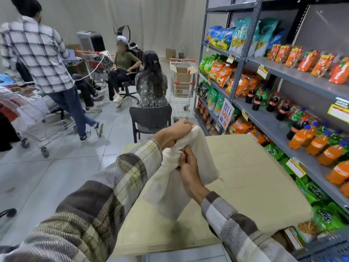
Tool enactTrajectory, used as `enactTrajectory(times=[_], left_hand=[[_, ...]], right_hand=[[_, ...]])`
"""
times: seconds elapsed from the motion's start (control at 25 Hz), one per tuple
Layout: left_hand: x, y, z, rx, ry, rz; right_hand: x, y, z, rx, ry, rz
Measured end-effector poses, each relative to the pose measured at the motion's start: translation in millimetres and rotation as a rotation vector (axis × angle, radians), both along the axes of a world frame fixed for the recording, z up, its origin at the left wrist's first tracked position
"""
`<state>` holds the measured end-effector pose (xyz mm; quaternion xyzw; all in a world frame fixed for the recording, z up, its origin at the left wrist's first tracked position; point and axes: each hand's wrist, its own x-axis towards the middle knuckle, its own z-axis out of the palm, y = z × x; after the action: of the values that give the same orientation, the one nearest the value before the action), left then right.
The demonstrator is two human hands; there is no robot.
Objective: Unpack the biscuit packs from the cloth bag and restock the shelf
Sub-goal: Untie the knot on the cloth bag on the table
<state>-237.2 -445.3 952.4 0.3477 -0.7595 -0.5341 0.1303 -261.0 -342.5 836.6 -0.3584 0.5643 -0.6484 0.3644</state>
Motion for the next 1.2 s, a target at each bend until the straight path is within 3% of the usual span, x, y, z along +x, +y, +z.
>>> enactTrajectory(times=[0.24, 0.4, 0.6, 0.76, 0.96, 1.04, 1.2], left_hand=[[-39, -3, -50, -0.243, -0.124, -0.191], [-77, 0, -77, -0.509, -0.337, -0.37], [-103, 17, -134, -0.432, -0.296, -0.321], [-121, 31, -184, -0.301, -0.2, -0.239], [-106, 25, -227, -0.212, -0.032, 0.012], [-97, 11, -238, -0.168, -0.009, 0.178], [-85, -21, -252, -0.218, -0.161, 0.26]], right_hand=[[-20, -14, -46, 0.085, -0.156, -0.105], [-52, -21, -62, 0.106, -0.365, -0.142], [-90, 9, -105, 0.25, -0.452, -0.187], [-120, 26, -147, 0.403, -0.272, -0.172], [-151, 42, -173, 0.526, -0.1, 0.098], [-170, 47, -166, 0.686, -0.002, 0.272], [-235, 46, -125, 1.201, 0.507, 0.875]])
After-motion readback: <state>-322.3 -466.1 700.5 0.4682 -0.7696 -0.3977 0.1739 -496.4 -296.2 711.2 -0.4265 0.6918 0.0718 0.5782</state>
